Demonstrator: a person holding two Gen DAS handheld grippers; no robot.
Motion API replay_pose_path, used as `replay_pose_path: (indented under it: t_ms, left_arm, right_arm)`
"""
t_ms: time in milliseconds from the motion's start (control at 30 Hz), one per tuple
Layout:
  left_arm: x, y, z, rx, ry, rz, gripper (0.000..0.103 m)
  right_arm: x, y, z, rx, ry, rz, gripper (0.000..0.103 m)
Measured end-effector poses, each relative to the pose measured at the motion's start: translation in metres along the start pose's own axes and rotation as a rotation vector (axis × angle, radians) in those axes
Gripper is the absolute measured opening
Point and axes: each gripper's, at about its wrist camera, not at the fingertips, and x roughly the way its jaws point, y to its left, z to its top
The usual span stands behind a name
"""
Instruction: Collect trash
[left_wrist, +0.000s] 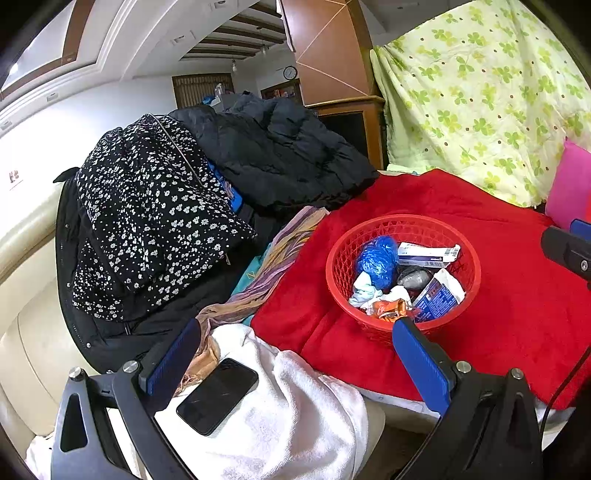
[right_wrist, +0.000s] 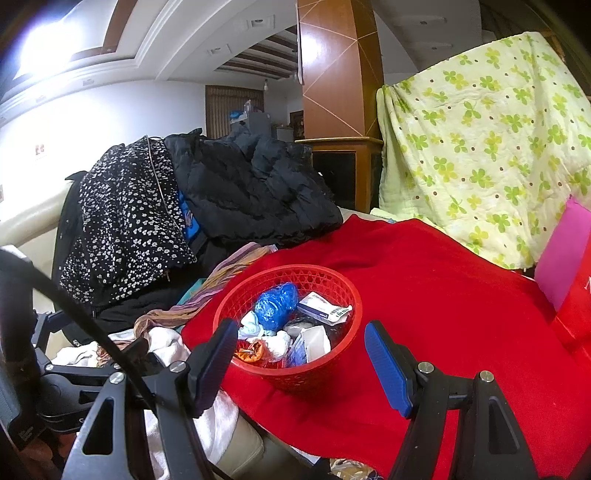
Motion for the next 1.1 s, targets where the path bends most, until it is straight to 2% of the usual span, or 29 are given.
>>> replay_pose_path:
  t_ms: [800, 1100]
  left_arm:
    - [0.004, -0.001, -0.001, 0.007, 0.006, 0.002, 0.103]
    - [0.012, -0.017, 0.006, 0.031, 0.013, 0.005, 0.103]
  right_arm:
    - [0.003, -0.002, -0.002, 0.012, 0.008, 0.001, 0.075]
    - [0.020, -0.016, -0.005, 0.028, 0.032, 0.012, 0.075]
